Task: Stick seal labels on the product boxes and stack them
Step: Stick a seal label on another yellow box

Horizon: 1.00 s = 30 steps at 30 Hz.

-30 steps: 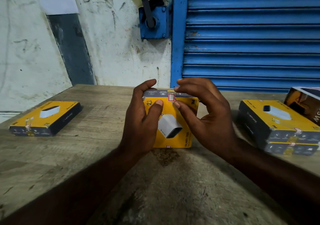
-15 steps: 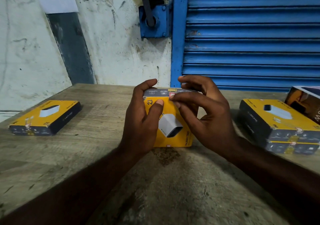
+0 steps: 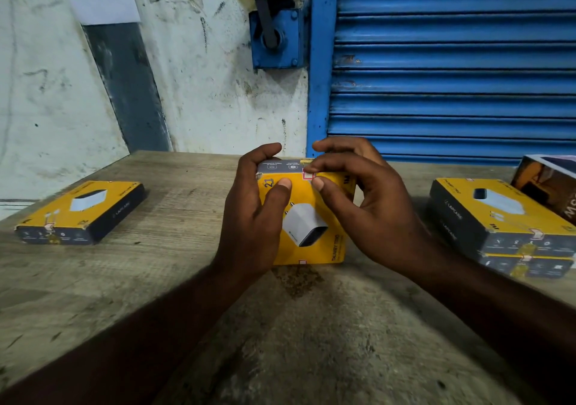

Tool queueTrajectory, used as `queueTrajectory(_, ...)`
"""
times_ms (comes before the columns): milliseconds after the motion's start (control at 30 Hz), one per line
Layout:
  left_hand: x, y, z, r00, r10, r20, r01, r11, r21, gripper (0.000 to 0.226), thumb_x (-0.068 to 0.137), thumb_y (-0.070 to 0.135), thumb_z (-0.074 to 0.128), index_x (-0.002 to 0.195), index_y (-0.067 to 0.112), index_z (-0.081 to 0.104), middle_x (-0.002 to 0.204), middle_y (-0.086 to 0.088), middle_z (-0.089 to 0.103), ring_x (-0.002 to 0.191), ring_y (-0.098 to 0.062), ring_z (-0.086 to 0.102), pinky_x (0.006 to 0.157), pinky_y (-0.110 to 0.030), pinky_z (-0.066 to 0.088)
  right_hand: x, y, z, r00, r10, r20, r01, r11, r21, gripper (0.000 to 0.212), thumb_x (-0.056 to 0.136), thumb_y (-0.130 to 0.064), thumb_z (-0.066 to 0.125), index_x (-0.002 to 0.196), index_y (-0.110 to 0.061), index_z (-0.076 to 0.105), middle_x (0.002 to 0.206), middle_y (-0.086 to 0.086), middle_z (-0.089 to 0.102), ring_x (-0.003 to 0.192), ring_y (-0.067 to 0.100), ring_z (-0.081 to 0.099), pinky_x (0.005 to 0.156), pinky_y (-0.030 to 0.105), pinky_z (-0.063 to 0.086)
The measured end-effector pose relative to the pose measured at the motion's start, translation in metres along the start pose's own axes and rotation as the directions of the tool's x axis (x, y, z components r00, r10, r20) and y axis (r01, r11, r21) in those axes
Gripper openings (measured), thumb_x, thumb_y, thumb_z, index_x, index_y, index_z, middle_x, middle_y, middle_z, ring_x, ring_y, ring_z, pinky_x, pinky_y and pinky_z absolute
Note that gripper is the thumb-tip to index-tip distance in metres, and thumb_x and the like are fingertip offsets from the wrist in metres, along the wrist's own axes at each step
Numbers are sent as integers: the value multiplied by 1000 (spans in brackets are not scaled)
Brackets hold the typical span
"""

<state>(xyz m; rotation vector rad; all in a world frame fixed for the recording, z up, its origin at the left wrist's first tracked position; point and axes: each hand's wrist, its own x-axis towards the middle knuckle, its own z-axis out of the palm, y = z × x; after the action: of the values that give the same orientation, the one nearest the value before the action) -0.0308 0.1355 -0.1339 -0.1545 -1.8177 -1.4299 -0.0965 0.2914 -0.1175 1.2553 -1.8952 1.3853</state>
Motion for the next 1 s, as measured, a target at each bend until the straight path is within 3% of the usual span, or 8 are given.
queueTrajectory(133, 2, 0, 0, 1000, -2, -8, 3, 1000, 19, 41, 88, 22, 49, 128, 25, 51, 107, 10, 64, 90, -2, 65, 76, -18, 50, 5, 2, -2, 997, 64, 42, -67, 996, 61, 18, 95, -19, 64, 111, -22, 72, 128, -2, 59, 126, 7, 55, 104, 36, 49)
queueTrajectory(300, 2, -2, -1, 1000, -23, -6, 23, 1000, 18, 38, 87, 24, 50, 124, 33, 52, 108, 7, 66, 92, -10, 67, 81, -33, 56, 5, 5, -3, 995, 80, 64, -84, 994, 66, 20, 96, -21, 64, 113, -26, 72, 127, -4, 60, 127, 11, 55, 103, 40, 50)
queueTrajectory(367, 3, -2, -1, 1000, -27, 0, 27, 1000, 8, 37, 87, 24, 50, 123, 33, 52, 107, 7, 66, 91, -9, 67, 79, -32, 56, 5, 5, -4, 995, 75, 70, -79, 995, 65, 21, 97, -20, 63, 115, -26, 72, 126, -4, 60, 127, 11, 55, 102, 40, 50)
queueTrajectory(467, 4, -3, -2, 1000, -26, 0, 26, 1000, 13, 38, 87, 23, 50, 125, 31, 53, 107, 8, 66, 90, -6, 66, 78, -27, 55, 5, 6, -3, 994, 72, 88, -74, 997, 24, 24, 98, -22, 60, 120, -22, 71, 126, -4, 59, 126, 8, 54, 103, 30, 48)
queueTrajectory(600, 3, -3, -1, 999, -35, 1, 35, 999, -1, 37, 87, 24, 51, 122, 34, 53, 111, 5, 66, 95, -14, 67, 83, -40, 57, 3, 3, -1, 991, 78, 108, -78, 997, -4, 31, 100, -24, 56, 126, -16, 70, 125, -3, 58, 125, 8, 53, 100, 18, 42)
queueTrajectory(733, 1, -2, 0, 1000, -27, 11, 28, 999, -29, 34, 87, 24, 51, 120, 34, 52, 111, 9, 65, 95, -10, 67, 82, -32, 55, 3, -1, 0, 989, 118, 86, -120, 992, 25, 34, 97, -28, 58, 127, -16, 68, 124, -5, 58, 122, 5, 54, 102, 20, 43)
queueTrajectory(867, -3, 2, 1, 1000, -20, 10, 21, 997, -77, 26, 90, 27, 50, 114, 35, 52, 104, 20, 66, 94, -8, 68, 77, -25, 55, 3, -10, 12, 970, 244, -21, -241, 966, 90, 41, 89, -40, 64, 124, -21, 67, 117, -10, 58, 111, -1, 58, 95, 19, 48)
queueTrajectory(1000, -4, 2, 1, 1000, -10, 9, 11, 996, -87, 25, 90, 28, 51, 114, 34, 52, 105, 17, 66, 95, -8, 67, 77, -23, 54, 2, -9, 13, 962, 270, -33, -265, 959, 104, 31, 90, -34, 71, 119, -23, 67, 113, -9, 60, 108, 3, 61, 95, 32, 53)
